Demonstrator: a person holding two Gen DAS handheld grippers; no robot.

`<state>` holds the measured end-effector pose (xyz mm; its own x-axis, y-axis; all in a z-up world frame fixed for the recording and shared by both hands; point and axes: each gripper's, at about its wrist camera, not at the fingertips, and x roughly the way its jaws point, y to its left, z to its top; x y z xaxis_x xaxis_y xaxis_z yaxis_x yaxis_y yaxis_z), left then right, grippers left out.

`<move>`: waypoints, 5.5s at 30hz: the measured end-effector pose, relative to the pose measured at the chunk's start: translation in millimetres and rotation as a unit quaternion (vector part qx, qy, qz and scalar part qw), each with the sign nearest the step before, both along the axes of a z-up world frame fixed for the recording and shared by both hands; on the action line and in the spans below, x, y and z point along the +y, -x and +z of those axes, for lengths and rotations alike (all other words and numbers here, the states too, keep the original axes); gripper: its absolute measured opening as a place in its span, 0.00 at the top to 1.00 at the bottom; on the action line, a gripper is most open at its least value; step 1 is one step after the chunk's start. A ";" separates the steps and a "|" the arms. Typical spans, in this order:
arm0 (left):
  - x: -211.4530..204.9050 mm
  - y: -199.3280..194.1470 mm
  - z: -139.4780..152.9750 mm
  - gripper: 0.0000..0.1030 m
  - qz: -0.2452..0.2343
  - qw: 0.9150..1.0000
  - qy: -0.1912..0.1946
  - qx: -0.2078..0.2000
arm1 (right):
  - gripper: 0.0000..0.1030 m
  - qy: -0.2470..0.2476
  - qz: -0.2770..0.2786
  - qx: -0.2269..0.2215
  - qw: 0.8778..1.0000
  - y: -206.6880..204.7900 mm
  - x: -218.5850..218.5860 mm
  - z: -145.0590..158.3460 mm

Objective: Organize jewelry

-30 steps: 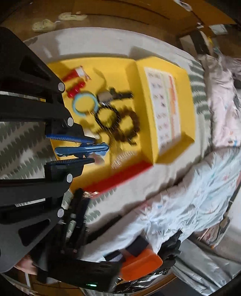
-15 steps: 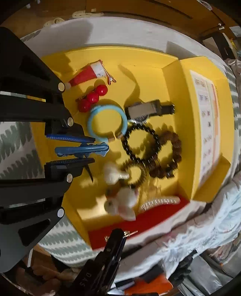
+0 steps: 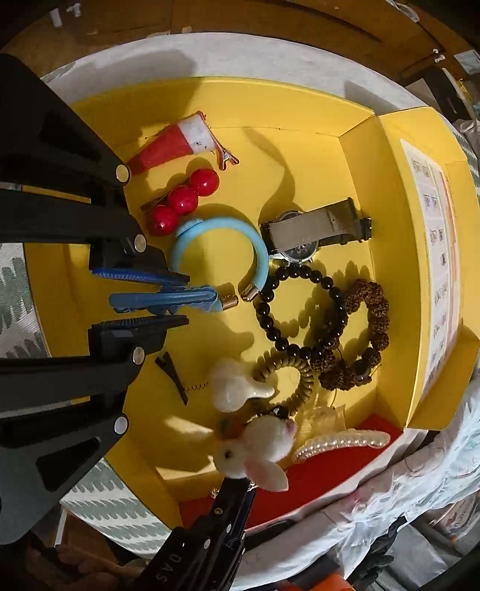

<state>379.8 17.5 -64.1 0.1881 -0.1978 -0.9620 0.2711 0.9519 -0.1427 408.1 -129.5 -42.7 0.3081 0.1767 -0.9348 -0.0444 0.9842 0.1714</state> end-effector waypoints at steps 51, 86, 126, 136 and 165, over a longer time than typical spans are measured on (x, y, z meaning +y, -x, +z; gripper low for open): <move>34.7 43.0 84.1 0.21 0.075 0.985 0.055 -0.149 | 0.24 -0.064 -0.048 -0.220 0.972 46.5 -33.1 89.3; 18.3 134.2 92.1 0.06 0.141 0.952 -0.060 -0.266 | 0.04 0.071 -0.002 -0.182 0.981 137.1 24.7 55.6; 15.9 138.3 90.8 0.06 0.154 0.945 -0.093 -0.274 | 0.04 0.070 0.016 -0.199 0.977 139.2 31.8 62.1; 17.1 135.3 88.9 0.06 0.154 0.943 -0.104 -0.275 | 0.04 0.071 0.017 -0.195 0.978 137.8 31.7 60.3; 16.0 130.5 83.7 0.06 0.147 0.948 -0.098 -0.264 | 0.04 0.071 0.017 -0.189 0.979 137.9 27.4 53.0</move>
